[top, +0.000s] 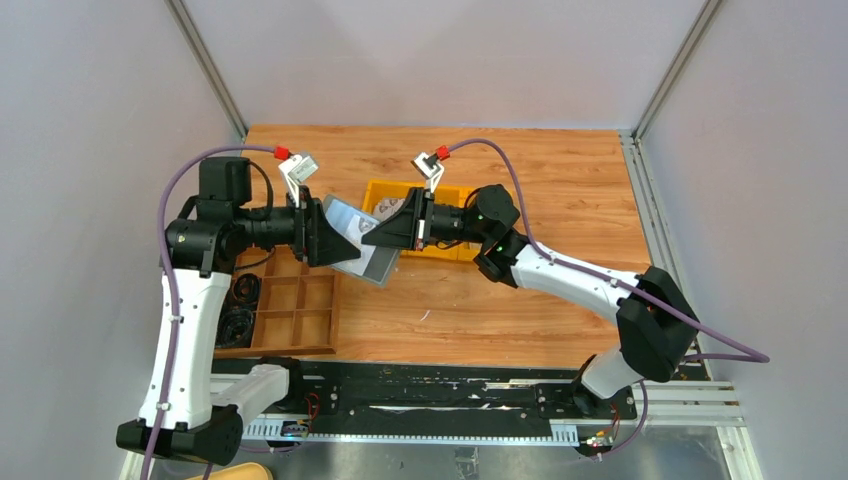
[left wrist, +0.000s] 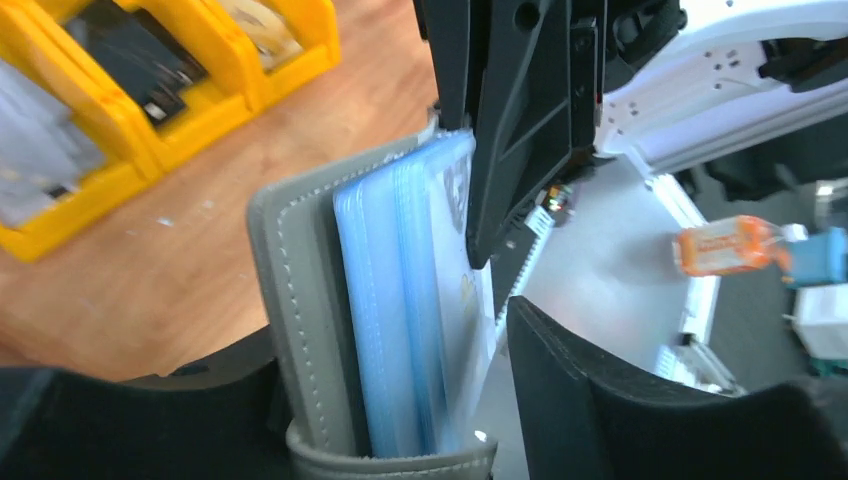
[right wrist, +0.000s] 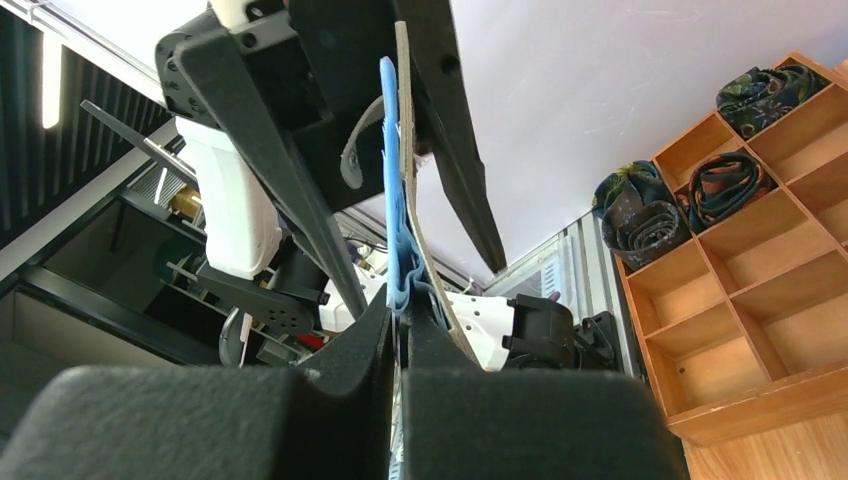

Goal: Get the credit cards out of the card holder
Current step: Remove the credit card from the card holder, then place the credit card in the storage box.

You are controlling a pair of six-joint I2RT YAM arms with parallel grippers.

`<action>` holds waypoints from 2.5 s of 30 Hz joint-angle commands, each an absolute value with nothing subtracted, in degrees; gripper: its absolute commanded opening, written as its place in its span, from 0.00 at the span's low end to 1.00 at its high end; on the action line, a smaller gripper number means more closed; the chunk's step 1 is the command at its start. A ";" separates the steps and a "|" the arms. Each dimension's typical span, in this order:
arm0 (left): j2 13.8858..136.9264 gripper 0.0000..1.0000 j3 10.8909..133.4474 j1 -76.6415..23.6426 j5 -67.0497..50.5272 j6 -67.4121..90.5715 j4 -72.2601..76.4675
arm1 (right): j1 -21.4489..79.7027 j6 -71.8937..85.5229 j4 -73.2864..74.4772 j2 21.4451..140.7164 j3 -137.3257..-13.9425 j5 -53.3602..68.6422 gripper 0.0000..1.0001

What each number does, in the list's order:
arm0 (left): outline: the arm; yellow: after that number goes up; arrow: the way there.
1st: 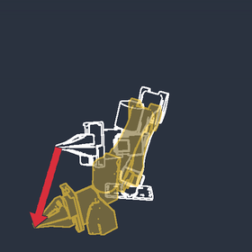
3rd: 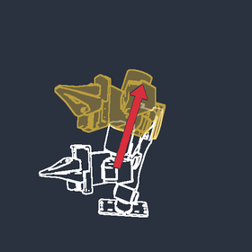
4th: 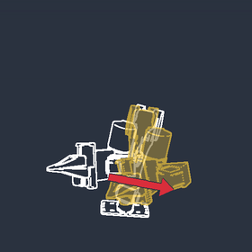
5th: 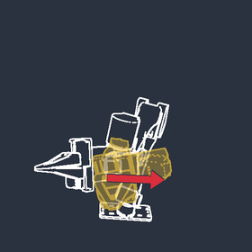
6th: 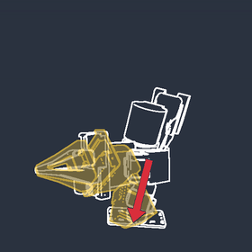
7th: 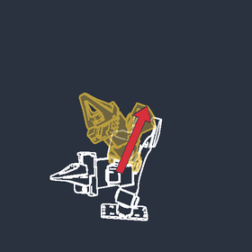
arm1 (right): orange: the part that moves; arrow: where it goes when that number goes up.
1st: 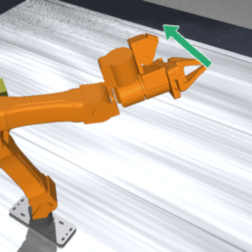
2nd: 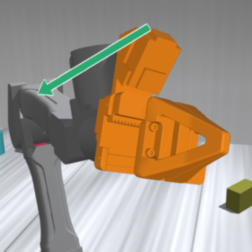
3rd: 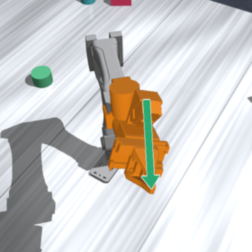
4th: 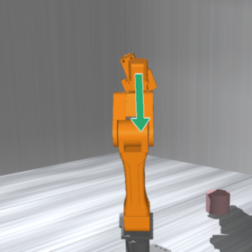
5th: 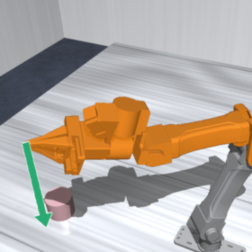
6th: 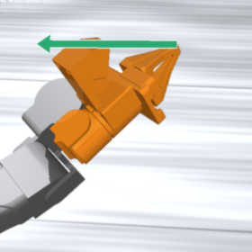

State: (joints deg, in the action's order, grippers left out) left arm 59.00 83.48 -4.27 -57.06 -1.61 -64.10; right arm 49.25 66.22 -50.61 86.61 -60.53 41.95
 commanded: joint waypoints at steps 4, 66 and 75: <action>58.65 0.41 79.05 -4.39 -66.09 -1.33 -64.55 | 49.86 64.34 -50.46 85.48 -63.39 43.13 0.00; 62.70 0.01 89.63 -2.95 -56.65 4.84 -63.82 | 39.57 54.77 -38.73 70.93 -54.03 51.14 0.00; 61.77 0.02 90.38 -2.90 -35.48 -3.66 -63.81 | 29.27 34.22 -4.45 73.59 -60.81 48.15 0.00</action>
